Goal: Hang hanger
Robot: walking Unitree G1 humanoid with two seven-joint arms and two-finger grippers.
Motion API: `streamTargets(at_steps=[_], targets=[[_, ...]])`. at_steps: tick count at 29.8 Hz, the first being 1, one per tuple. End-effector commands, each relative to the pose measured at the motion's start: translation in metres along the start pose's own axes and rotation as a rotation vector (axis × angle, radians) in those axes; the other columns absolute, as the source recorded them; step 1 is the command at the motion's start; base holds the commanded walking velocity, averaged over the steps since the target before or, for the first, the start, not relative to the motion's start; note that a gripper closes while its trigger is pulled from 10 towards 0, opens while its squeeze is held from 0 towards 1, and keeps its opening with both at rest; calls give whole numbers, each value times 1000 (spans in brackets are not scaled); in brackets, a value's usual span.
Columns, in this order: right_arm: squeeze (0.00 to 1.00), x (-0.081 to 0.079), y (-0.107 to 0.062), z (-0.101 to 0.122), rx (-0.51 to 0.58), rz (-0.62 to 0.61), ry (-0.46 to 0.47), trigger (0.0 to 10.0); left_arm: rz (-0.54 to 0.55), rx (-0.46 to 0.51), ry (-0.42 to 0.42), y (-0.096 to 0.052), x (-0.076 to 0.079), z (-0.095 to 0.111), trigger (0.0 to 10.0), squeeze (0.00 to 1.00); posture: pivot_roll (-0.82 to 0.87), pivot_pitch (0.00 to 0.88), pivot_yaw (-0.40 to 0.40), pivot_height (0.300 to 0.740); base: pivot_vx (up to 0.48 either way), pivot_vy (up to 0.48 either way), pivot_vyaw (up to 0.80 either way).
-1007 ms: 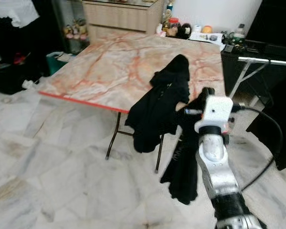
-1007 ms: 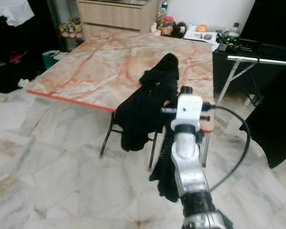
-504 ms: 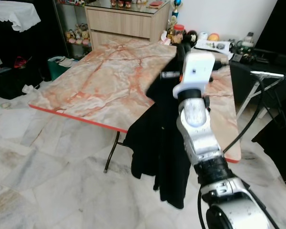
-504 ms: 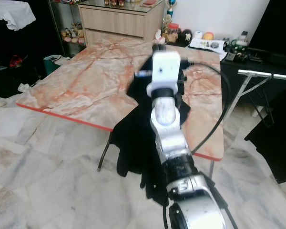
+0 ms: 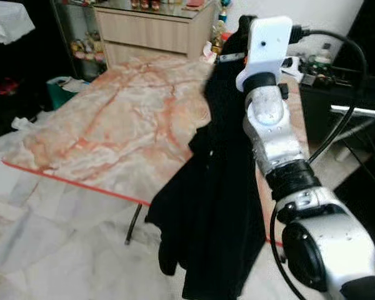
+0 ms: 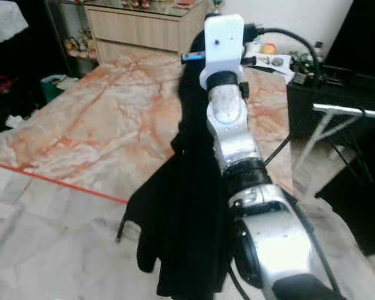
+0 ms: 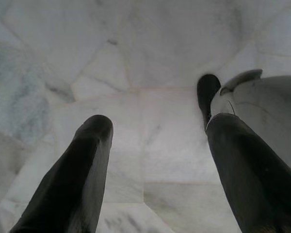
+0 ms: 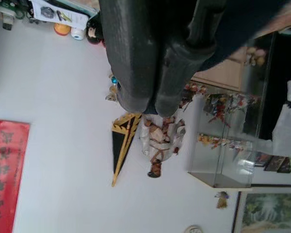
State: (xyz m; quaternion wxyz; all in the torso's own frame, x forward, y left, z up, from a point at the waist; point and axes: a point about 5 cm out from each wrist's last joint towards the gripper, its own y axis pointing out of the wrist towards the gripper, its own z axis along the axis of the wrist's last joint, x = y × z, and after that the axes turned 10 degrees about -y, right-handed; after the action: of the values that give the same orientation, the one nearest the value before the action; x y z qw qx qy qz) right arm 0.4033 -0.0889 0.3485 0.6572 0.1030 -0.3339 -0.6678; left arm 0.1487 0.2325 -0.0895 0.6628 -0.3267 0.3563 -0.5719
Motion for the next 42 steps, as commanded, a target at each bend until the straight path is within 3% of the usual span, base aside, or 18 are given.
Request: streamTargets(at_steps=[1,5,8,12,16,18,19,20,23,24,25,26,28,29,36,42], targets=[[0,21,7,1,8,-50,-9,10000,-8,-33,3,-1,3,-8,10000,0,58,76,-17,740,379,0,0],[0,21,6,-3,-6,-38,-27,10000,-9,-33,3,-1,3,-8,10000,0,60,78,-16,740,374,0,0],[0,15,-6,-28,-101,21,-54,10000,-6,-37,9,-1,3,-9,10000,0,66,82,-15,740,354,0,0],[0,14,-11,-37,-133,31,-62,10000,-4,-41,9,-1,3,-9,10000,0,66,82,-15,740,159,0,0],[0,3,-54,-94,-356,98,-43,10000,-18,-47,15,-1,4,-11,10000,0,62,80,-19,740,0,0,0],[0,1,-68,-107,-399,94,5,10000,-20,-48,16,-1,4,-11,10000,0,63,80,-22,740,0,0,0],[0,0,-84,-118,-448,73,62,10000,-20,-49,14,-1,4,-11,10000,0,63,80,-22,740,0,0,0],[0,0,-84,-118,-448,73,62,10000,-20,-49,14,-1,4,-11,10000,0,63,80,-22,740,0,0,0],[0,-4,-118,-139,-534,84,65,10000,-21,-50,15,-2,4,-12,10000,0,63,79,-21,740,0,0,0],[0,-4,-118,-139,-534,84,65,10000,-21,-50,15,-2,4,-12,10000,0,63,79,-21,740,0,0,0],[0,-4,-133,-147,-570,89,62,10000,-22,-50,18,-2,4,-12,10000,0,61,77,-20,740,0,0,0],[345,-2,-156,-154,-614,86,56,10000,-24,-51,22,-2,4,-12,10000,0,59,71,-21,740,0,0,0],[345,-2,-162,-155,-621,84,60,10000,-24,-51,24,-2,4,-12,10000,0,57,69,-23,740,0,0,0],[1000,1,-167,-155,-628,69,62,10000,-25,-52,25,-2,4,-13,10000,0,56,68,-24,740,0,0,0],[1000,12,-181,-151,-643,-9,59,10000,-30,-54,34,-2,4,-13,10000,0,57,55,-28,740,0,0,0],[1000,13,-215,-136,-622,-39,40,10000,-30,-60,40,-2,4,-15,10000,0,51,48,-30,740,0,0,0]])
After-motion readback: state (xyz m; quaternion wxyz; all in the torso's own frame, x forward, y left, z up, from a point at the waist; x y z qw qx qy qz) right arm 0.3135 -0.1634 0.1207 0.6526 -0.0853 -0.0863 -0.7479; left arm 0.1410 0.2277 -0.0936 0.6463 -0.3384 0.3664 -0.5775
